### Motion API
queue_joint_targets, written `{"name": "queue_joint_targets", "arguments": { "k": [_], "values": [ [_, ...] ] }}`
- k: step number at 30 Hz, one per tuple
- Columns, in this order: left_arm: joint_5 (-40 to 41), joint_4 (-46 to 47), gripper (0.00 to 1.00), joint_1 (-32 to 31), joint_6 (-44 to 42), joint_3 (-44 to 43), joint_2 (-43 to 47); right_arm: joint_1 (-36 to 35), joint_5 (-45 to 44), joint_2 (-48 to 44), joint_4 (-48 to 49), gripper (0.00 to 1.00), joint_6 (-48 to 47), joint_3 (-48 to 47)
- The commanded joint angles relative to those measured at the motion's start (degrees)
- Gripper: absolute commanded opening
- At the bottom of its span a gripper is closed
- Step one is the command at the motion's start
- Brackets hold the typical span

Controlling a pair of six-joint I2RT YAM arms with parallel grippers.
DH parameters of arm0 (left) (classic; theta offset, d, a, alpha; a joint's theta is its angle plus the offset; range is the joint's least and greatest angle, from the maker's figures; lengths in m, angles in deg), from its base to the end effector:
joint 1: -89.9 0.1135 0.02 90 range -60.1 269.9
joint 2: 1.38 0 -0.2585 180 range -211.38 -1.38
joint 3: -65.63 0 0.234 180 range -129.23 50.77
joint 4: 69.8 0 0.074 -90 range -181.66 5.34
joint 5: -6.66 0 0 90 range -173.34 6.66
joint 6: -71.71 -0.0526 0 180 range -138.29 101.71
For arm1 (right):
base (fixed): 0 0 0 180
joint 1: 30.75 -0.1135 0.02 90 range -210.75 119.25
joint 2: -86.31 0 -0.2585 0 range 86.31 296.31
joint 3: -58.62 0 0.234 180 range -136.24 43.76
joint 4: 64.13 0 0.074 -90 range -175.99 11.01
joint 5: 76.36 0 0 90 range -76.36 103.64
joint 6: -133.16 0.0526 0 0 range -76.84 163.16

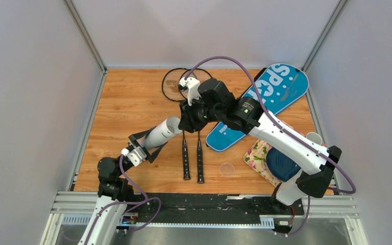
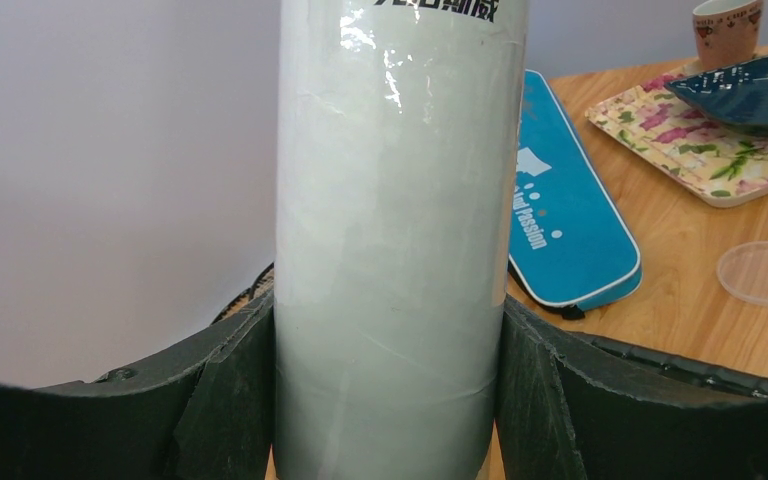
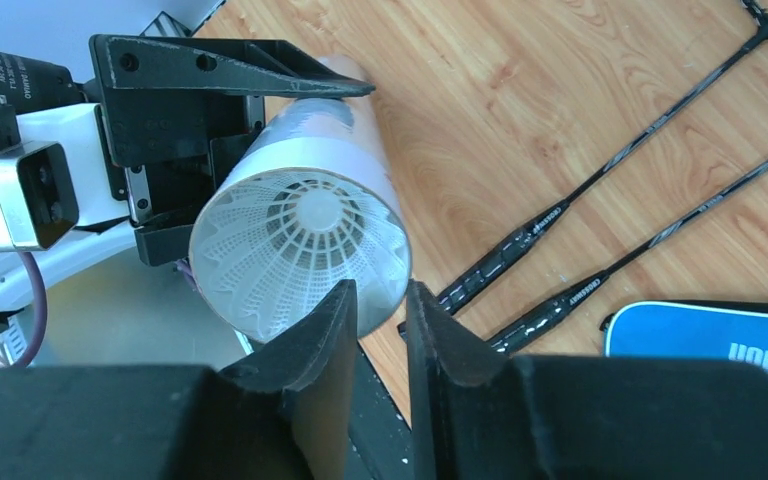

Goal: Pack up the badminton gear

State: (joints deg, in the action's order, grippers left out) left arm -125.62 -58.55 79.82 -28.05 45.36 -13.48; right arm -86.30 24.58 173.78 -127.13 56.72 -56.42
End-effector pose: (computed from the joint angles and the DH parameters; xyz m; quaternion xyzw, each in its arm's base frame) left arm 0.0975 -0.0533 0.2385 0.3828 0.4801 -0.2105 0.7607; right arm 0.1719 0.2682 0.4072 -0.3578 0.8103 0.3286 0.3278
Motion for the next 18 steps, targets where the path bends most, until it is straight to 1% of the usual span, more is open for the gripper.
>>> {"name": "queue_joint_targets", "arguments": {
  "k": [1,4,7,8,9,11,13,15,18],
  "values": [
    [1.0,-4.5,0.04,0.1,3.3,0.2,-0.7,-3.2,-3.7,1.1,7.2,0.27,3.6,0.7],
    [1.1,-4.5,0.04,0.1,3.4,0.2,-0.6,-3.5,-5.9,1.5,8.6,0.27,5.2,0.4],
    [1.5,-4.7,0.04,0.1,3.3,0.3,-0.5,-3.3,-9.3,-0.6,8.2,0.31,4.7,1.3],
    [1.8,-4.7,0.04,0.1,3.3,0.3,-0.3,-3.1,-9.9,-1.6,8.3,0.38,4.4,2.0],
    [1.9,-4.8,0.04,0.1,3.2,0.3,-0.4,-2.6,-10.3,-2.7,8.5,0.41,4.1,2.6],
    [2.3,-5.0,0.04,0.1,2.9,0.2,-0.2,-1.6,-9.9,-6.2,9.3,0.44,4.4,5.3],
    [2.7,-5.2,0.04,0.1,2.7,0.1,-0.2,-0.8,-8.3,-9.1,11.0,0.45,5.3,7.0],
    [3.0,-5.3,0.04,0.1,2.7,0.1,0.0,-0.8,-4.6,-9.9,12.6,0.44,5.8,8.7],
    [3.0,-5.2,0.04,0.1,2.8,0.2,0.1,-0.8,-1.7,-8.9,13.0,0.43,7.4,9.0]
  ]
}}
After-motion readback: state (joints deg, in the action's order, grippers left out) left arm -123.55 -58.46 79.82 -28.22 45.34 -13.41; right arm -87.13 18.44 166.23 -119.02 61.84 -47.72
